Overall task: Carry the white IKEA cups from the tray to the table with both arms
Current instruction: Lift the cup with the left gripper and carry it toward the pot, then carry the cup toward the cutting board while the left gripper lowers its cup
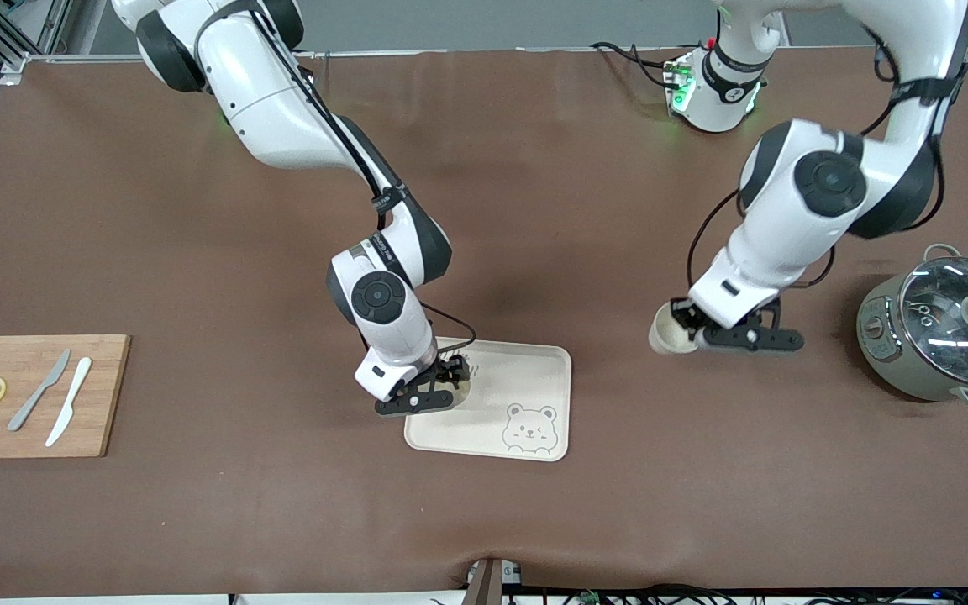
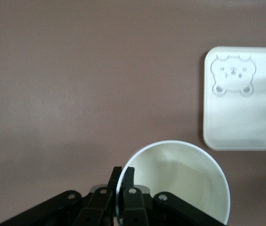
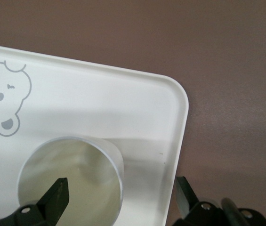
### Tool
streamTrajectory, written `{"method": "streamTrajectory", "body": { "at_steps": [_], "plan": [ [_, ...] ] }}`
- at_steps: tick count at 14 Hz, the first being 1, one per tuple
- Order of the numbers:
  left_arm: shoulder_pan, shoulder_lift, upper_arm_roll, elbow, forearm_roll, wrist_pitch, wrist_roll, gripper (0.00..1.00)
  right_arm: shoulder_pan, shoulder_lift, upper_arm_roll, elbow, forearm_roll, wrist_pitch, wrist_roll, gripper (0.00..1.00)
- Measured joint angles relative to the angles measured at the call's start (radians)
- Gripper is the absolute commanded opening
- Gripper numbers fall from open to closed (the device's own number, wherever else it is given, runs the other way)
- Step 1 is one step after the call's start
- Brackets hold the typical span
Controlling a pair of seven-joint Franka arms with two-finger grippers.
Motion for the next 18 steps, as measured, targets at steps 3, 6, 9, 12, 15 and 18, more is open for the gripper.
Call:
{"method": "streamTrajectory", "body": {
  "at_steps": [3,6,9,12,15,18],
  "plan": [
    [0.068,-0.132,-0.008,-0.178,-0.08,0.04,0.163,0.0,0.0,0.005,0.0,0.0,0.0,0.008,0.0,0.41],
    [0.116,-0.213,-0.008,-0.352,-0.141,0.185,0.312,0.0,0.0,0.005,-0.001,0.0,-0.001,0.009,0.0,0.19],
    [0.142,-0.199,-0.008,-0.484,-0.185,0.402,0.405,0.0,0.001,0.005,-0.001,0.001,-0.001,0.011,0.0,0.0],
    [0.154,-0.141,-0.008,-0.531,-0.186,0.533,0.445,0.0,0.006,0.005,0.0,0.004,-0.001,0.021,0.0,0.0],
    [0.189,-0.094,-0.007,-0.551,-0.186,0.595,0.508,0.0,0.004,-0.003,-0.008,0.024,0.0,0.017,0.001,0.0],
    [0.236,-0.07,-0.007,-0.57,-0.186,0.6,0.591,0.0,-0.018,-0.059,-0.014,0.059,0.0,-0.142,-0.013,0.0]
  ]
}}
